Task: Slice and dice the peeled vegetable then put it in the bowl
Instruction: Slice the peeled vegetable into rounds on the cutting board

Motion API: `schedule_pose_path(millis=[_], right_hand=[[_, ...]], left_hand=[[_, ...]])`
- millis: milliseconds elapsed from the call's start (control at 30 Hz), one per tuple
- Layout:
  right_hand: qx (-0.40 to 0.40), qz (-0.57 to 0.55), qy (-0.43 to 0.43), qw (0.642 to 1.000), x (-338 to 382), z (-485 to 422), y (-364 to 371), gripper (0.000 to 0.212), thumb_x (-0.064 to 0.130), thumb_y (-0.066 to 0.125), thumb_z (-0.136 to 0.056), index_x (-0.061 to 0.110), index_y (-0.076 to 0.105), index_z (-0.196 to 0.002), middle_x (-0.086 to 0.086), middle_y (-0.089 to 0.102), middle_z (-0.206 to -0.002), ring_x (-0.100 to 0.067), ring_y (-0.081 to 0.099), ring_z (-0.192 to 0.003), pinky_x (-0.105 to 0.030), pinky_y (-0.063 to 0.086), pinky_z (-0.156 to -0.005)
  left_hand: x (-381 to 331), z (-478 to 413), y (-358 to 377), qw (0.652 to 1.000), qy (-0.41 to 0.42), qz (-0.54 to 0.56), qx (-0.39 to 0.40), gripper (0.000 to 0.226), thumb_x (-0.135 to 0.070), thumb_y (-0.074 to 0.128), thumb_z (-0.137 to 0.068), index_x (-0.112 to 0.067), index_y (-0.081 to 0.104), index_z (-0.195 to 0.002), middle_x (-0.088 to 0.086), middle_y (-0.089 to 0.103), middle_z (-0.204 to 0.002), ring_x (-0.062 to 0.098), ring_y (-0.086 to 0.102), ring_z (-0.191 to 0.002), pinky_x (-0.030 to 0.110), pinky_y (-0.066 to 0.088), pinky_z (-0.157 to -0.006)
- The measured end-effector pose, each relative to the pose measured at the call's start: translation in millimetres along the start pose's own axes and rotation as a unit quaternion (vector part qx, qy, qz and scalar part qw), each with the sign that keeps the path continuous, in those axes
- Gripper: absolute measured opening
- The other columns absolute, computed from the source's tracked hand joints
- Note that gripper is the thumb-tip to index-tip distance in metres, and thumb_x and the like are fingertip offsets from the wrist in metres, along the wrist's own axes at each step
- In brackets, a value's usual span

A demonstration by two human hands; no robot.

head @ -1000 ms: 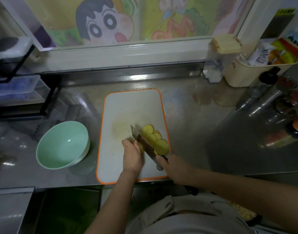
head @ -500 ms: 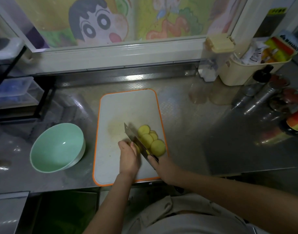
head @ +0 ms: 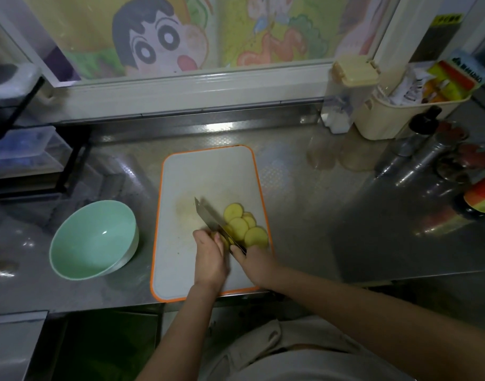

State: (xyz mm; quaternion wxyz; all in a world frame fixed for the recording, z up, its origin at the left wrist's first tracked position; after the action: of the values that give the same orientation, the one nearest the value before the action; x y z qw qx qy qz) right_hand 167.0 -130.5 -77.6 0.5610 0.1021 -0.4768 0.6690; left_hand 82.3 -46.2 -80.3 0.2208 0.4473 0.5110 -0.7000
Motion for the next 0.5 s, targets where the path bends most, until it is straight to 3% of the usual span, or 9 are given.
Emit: schedule_pose_path(millis=[100, 167, 200, 300, 400, 433, 500], right_hand=[[0.002, -0.002, -0.014, 1.0, 8, -3, 2, 0.048, 0.038, 0.035, -0.101, 0.007, 0.053, -0.069, -0.021, 0.064, -0.093, -0.028, 0.058, -0.086, -0.029, 0.039, -0.07], [0.0, -0.014, -0.021, 1.0, 5, -5, 4, 0.049, 0.037, 0.037, -0.101, -0.003, 0.062, -0.091, -0.023, 0.065, -0.1, -0.031, 0.06, -0.094, -0.031, 0.044, -0.078], [0.0, -0.019, -0.025, 1.0, 4, -5, 4, 0.049, 0.037, 0.038, -0.1, -0.005, 0.062, -0.099, -0.023, 0.065, -0.101, -0.032, 0.06, -0.097, -0.033, 0.046, -0.081], [-0.015, -0.02, -0.048, 0.999, 5, -6, 1, 0.043, 0.036, 0.043, -0.099, -0.002, 0.063, -0.105, -0.019, 0.065, -0.1, -0.03, 0.061, -0.095, -0.033, 0.049, -0.083], [-0.005, 0.002, -0.041, 0.999, 5, -9, -9, 0.031, 0.033, 0.043, -0.099, 0.012, 0.056, -0.08, -0.005, 0.051, -0.072, -0.017, 0.049, -0.063, -0.018, 0.042, -0.056], [0.004, 0.008, -0.045, 0.999, 5, -11, -11, 0.03, 0.033, 0.043, -0.099, 0.011, 0.054, -0.081, -0.005, 0.05, -0.073, -0.016, 0.048, -0.062, -0.016, 0.04, -0.053], [-0.007, -0.001, -0.07, 0.998, 5, -21, -16, 0.038, 0.04, 0.044, -0.097, 0.005, 0.059, -0.105, -0.014, 0.062, -0.096, -0.024, 0.059, -0.081, -0.03, 0.054, -0.071]], left_hand=[[5, 0, 1, 1.0, -0.015, 0.01, 0.005, 0.009, -0.013, 0.032, -0.099, -0.006, 0.028, -0.098, 0.002, 0.042, -0.082, 0.011, 0.04, -0.072, 0.02, 0.037, -0.058], [7, -1, 1, 1.0, -0.027, 0.013, -0.001, 0.008, -0.013, 0.032, -0.099, -0.006, 0.028, -0.098, -0.001, 0.041, -0.08, 0.008, 0.038, -0.07, 0.007, 0.032, -0.059], [7, -1, 1, 0.999, -0.03, 0.017, -0.004, 0.008, -0.013, 0.031, -0.099, -0.006, 0.028, -0.098, -0.001, 0.041, -0.08, 0.008, 0.038, -0.071, 0.013, 0.031, -0.054], [7, 0, -2, 1.0, -0.02, 0.02, -0.005, 0.009, -0.016, 0.03, -0.1, -0.007, 0.028, -0.098, 0.0, 0.043, -0.083, 0.01, 0.042, -0.073, 0.025, 0.032, -0.062], [7, 0, -3, 1.0, -0.013, 0.013, -0.003, 0.009, -0.016, 0.03, -0.1, -0.007, 0.029, -0.097, 0.002, 0.042, -0.084, 0.006, 0.04, -0.07, 0.023, 0.031, -0.062], [7, 0, -3, 1.0, -0.013, 0.008, -0.002, 0.009, -0.016, 0.03, -0.1, -0.007, 0.029, -0.098, 0.002, 0.042, -0.084, 0.005, 0.04, -0.07, 0.022, 0.031, -0.063], [7, 0, -3, 1.0, -0.007, 0.003, 0.0, 0.008, -0.016, 0.03, -0.1, -0.008, 0.029, -0.098, 0.001, 0.041, -0.085, 0.006, 0.04, -0.071, 0.019, 0.03, -0.061]])
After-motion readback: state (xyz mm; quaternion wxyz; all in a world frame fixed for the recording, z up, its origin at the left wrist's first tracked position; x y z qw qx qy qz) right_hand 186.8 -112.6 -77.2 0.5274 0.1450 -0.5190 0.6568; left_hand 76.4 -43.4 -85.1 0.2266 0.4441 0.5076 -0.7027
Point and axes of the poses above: each hand's wrist, its own z-axis away from the middle knuckle, its own y-axis out of the palm, x = y × z, the point moved 7 cm from there along -z, towards the middle knuckle
